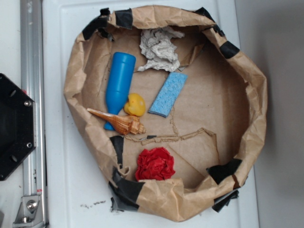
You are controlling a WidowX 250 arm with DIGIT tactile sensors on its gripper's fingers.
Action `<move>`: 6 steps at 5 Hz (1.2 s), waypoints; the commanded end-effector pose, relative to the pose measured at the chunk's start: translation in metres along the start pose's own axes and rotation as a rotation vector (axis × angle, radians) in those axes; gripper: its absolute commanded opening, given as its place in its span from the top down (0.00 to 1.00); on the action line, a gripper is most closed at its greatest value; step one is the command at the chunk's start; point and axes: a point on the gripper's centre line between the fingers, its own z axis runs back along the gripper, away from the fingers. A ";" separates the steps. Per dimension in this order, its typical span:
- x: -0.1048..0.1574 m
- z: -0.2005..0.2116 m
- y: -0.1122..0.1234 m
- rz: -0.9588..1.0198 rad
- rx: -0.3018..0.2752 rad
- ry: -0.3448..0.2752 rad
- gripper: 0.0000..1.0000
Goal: Grab the blue sponge.
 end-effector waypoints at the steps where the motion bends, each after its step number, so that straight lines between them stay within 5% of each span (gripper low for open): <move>1: 0.000 0.000 0.000 0.000 0.000 0.000 0.00; 2: 0.047 -0.032 0.001 0.153 0.023 0.034 0.00; 4: 0.128 -0.101 0.022 0.338 -0.025 -0.014 0.00; 6: 0.144 -0.195 0.042 0.571 0.008 0.035 0.00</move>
